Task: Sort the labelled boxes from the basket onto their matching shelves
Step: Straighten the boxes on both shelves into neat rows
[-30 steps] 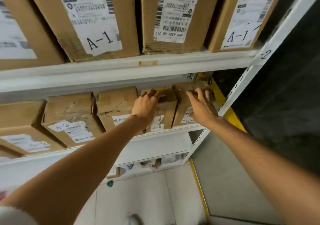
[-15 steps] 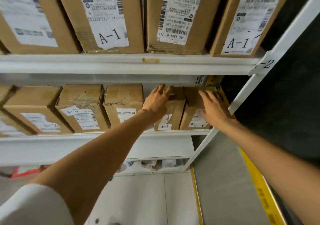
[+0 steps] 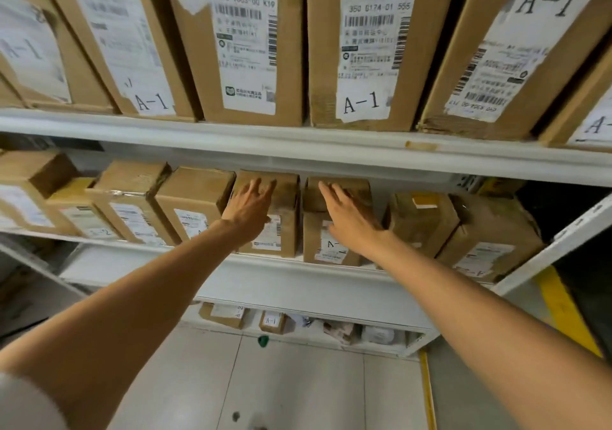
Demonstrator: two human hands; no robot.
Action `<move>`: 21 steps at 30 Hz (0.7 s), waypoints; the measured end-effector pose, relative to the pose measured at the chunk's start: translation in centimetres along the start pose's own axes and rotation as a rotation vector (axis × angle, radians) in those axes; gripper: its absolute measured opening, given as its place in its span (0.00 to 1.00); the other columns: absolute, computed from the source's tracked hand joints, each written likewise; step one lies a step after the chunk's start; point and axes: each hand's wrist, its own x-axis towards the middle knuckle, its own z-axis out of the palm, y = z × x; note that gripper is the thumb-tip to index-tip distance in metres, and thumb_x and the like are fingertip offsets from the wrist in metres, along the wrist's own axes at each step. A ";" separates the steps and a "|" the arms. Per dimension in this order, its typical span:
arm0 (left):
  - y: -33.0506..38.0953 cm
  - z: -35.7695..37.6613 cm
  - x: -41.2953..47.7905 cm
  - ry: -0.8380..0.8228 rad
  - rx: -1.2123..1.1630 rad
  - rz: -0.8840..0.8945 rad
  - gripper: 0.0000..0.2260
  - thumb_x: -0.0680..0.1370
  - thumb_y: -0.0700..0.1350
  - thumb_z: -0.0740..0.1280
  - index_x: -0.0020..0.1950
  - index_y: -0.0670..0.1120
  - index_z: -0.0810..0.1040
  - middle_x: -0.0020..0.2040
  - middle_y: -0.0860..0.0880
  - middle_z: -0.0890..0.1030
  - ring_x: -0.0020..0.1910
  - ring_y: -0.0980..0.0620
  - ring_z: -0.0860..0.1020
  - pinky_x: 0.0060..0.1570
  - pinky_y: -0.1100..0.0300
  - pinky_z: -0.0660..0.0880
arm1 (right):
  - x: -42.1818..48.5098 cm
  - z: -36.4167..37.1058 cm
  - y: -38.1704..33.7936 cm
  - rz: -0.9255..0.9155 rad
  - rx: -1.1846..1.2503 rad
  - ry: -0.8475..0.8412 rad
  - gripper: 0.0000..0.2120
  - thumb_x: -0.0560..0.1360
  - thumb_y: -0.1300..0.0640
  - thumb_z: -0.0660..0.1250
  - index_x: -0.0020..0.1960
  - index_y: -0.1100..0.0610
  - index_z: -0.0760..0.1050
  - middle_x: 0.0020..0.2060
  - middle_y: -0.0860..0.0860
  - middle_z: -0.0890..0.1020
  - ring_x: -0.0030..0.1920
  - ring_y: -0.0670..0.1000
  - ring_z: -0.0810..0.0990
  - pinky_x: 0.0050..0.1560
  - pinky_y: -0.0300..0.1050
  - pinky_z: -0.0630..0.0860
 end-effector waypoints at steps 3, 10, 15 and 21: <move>-1.5 0.1 0.5 0.031 0.031 0.102 0.27 0.76 0.44 0.70 0.73 0.49 0.67 0.66 0.45 0.75 0.61 0.45 0.76 0.59 0.54 0.72 | 1.1 1.2 -0.3 0.089 0.003 -0.078 0.39 0.76 0.69 0.63 0.79 0.55 0.46 0.78 0.57 0.50 0.77 0.61 0.48 0.74 0.58 0.57; -2.8 2.4 1.5 0.225 -0.094 0.187 0.18 0.75 0.42 0.70 0.65 0.49 0.77 0.61 0.47 0.77 0.59 0.44 0.72 0.55 0.52 0.72 | 1.1 2.9 0.7 0.158 -0.115 -0.037 0.42 0.71 0.78 0.58 0.77 0.49 0.53 0.78 0.54 0.47 0.77 0.62 0.46 0.72 0.64 0.61; -2.6 2.7 1.9 0.277 -0.155 0.246 0.12 0.80 0.39 0.64 0.62 0.46 0.79 0.58 0.46 0.79 0.55 0.47 0.75 0.50 0.58 0.72 | 0.6 2.1 1.0 0.168 -0.224 -0.049 0.40 0.72 0.76 0.61 0.77 0.49 0.53 0.78 0.53 0.51 0.76 0.61 0.50 0.70 0.61 0.65; -3.7 2.4 3.1 0.127 -0.091 0.154 0.32 0.75 0.35 0.69 0.76 0.49 0.62 0.75 0.46 0.63 0.71 0.42 0.63 0.64 0.51 0.71 | 1.2 2.5 2.2 0.128 -0.257 -0.006 0.39 0.74 0.68 0.67 0.78 0.53 0.51 0.75 0.55 0.57 0.73 0.60 0.59 0.67 0.55 0.70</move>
